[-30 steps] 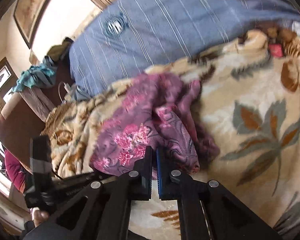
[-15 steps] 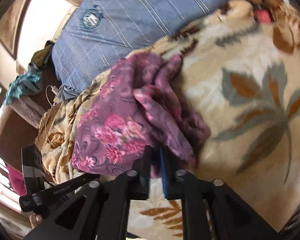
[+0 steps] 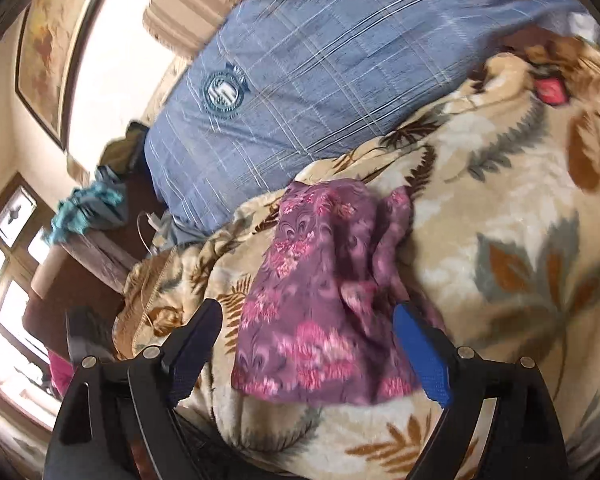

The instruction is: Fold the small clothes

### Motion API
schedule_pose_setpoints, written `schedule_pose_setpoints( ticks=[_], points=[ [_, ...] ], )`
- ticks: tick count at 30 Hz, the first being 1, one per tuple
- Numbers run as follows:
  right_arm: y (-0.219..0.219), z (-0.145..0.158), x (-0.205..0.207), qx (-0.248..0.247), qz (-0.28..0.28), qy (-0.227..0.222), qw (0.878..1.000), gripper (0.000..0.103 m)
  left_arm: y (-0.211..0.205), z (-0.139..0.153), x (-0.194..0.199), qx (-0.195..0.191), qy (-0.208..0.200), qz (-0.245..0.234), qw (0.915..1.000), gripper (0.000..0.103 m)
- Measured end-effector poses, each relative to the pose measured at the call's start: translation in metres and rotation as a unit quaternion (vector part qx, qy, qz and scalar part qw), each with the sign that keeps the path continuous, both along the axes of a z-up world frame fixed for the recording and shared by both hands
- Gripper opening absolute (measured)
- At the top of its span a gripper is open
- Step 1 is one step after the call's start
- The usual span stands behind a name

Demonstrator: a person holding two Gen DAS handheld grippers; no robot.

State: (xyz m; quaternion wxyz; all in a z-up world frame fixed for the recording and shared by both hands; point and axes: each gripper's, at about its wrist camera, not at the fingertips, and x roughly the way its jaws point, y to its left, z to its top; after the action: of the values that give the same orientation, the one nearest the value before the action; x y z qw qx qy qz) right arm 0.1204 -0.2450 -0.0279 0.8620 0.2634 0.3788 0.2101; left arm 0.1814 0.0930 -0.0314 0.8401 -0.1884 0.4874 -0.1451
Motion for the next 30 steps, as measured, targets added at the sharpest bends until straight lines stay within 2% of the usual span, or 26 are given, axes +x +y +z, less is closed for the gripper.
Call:
schedule_pose_setpoints(
  ticks=[1,4,6,8,10,11,13,14,16,19,20,23,26,30],
  points=[
    [0.002,0.004,0.011,-0.002,0.007,0.003,1.000,0.089,-0.002,0.001,0.012,-0.006,0.009,-0.005,0.9999,0.060],
    [0.009,0.026,0.054,-0.042,0.031,0.001,0.999,0.089,-0.010,-0.001,0.075,-0.016,0.031,-0.023,0.9991,0.060],
    [0.010,0.027,0.083,-0.037,0.061,0.013,0.997,0.089,-0.016,-0.015,0.107,-0.007,0.047,-0.028,0.9985,0.060],
    [0.003,0.019,0.109,-0.028,0.069,0.034,0.997,0.089,-0.017,-0.030,0.121,-0.003,0.055,-0.030,0.9980,0.060],
    [-0.005,-0.001,0.127,-0.033,0.071,0.055,0.995,0.089,-0.014,-0.054,0.125,-0.007,0.067,-0.024,0.9974,0.060],
    [-0.011,-0.015,0.133,-0.030,0.062,0.068,0.995,0.089,-0.010,-0.064,0.127,-0.020,0.089,-0.011,0.9957,0.060],
    [-0.020,-0.047,0.136,-0.014,0.060,0.093,0.994,0.087,-0.009,-0.076,0.131,-0.062,0.109,-0.005,0.9921,0.060],
    [-0.025,-0.067,0.141,-0.012,0.049,0.125,0.991,0.087,-0.012,-0.077,0.134,-0.057,0.115,-0.009,0.9917,0.060],
    [-0.027,-0.082,0.149,-0.001,0.043,0.152,0.987,0.084,-0.021,-0.077,0.138,-0.053,0.117,-0.016,0.9915,0.060],
    [-0.027,-0.087,0.158,0.028,0.042,0.156,0.986,0.084,-0.028,-0.082,0.138,-0.054,0.121,-0.031,0.9906,0.060],
    [-0.024,-0.090,0.160,0.050,0.057,0.158,0.985,0.085,-0.027,-0.084,0.139,-0.057,0.125,-0.029,0.9901,0.060],
    [-0.012,-0.099,0.162,0.093,0.102,0.167,0.976,0.085,-0.018,-0.092,0.141,-0.093,0.142,-0.019,0.9854,0.060],
    [-0.002,-0.102,0.161,0.088,0.123,0.167,0.974,0.085,-0.017,-0.096,0.141,-0.104,0.139,-0.020,0.9846,0.060],
    [-0.018,-0.105,0.160,0.150,0.119,0.175,0.966,0.085,-0.017,-0.095,0.139,-0.109,0.133,-0.014,0.9850,0.060]
  ],
)
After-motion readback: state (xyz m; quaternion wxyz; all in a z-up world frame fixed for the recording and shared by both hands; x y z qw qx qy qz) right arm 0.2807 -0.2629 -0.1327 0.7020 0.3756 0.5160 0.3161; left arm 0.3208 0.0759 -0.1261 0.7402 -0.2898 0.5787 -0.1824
